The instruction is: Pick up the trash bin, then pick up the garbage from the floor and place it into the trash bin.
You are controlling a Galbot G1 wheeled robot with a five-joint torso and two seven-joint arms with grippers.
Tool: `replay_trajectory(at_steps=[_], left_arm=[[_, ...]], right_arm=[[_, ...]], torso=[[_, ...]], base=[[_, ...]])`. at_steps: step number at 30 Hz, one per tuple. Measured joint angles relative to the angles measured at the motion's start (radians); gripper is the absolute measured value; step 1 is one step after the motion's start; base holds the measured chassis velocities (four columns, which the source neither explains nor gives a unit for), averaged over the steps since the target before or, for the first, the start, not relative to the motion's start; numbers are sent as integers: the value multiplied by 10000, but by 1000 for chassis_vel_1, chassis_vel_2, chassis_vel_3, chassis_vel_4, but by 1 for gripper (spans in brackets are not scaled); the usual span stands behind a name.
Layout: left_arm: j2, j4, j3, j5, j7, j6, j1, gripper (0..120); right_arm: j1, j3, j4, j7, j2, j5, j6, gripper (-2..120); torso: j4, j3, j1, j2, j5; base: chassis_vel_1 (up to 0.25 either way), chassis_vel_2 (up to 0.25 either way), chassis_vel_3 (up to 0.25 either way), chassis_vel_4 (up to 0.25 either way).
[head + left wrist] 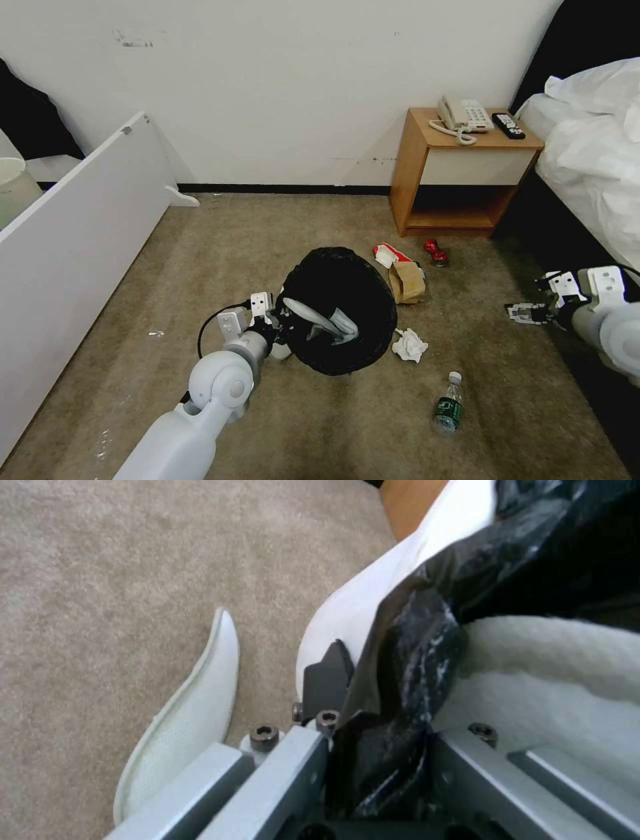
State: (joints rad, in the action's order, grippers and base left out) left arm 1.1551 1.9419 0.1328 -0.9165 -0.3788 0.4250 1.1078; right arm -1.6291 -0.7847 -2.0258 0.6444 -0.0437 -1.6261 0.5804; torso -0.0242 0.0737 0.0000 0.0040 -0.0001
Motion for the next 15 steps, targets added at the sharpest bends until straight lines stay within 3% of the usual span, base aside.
replay_trajectory(at_steps=[5,8,9,15], left_arm=[[-152,-30,-158,-129,38,-97,-93,0],[-228,-38,-189,-144,53,-141,-107,0],[-275,-40,-229,-160,68,-189,-104,0],[-300,-48,-295,-135,87,-235,-81,0]], right_arm=[[-104,-6,39,14,472,-505,-63,100],[-215,83,59,-216,544,62,26,100],[-372,195,98,-632,572,879,119,100],[-794,293,1,-1032,367,1405,167,100]], torso=[[-2,0,0,0,-1],[-3,-1,0,0,1],[-1,-1,0,0,1],[-2,-2,0,0,1]], base=[[0,0,0,0],[0,0,0,0],[0,0,0,0],[0,0,0,0]])
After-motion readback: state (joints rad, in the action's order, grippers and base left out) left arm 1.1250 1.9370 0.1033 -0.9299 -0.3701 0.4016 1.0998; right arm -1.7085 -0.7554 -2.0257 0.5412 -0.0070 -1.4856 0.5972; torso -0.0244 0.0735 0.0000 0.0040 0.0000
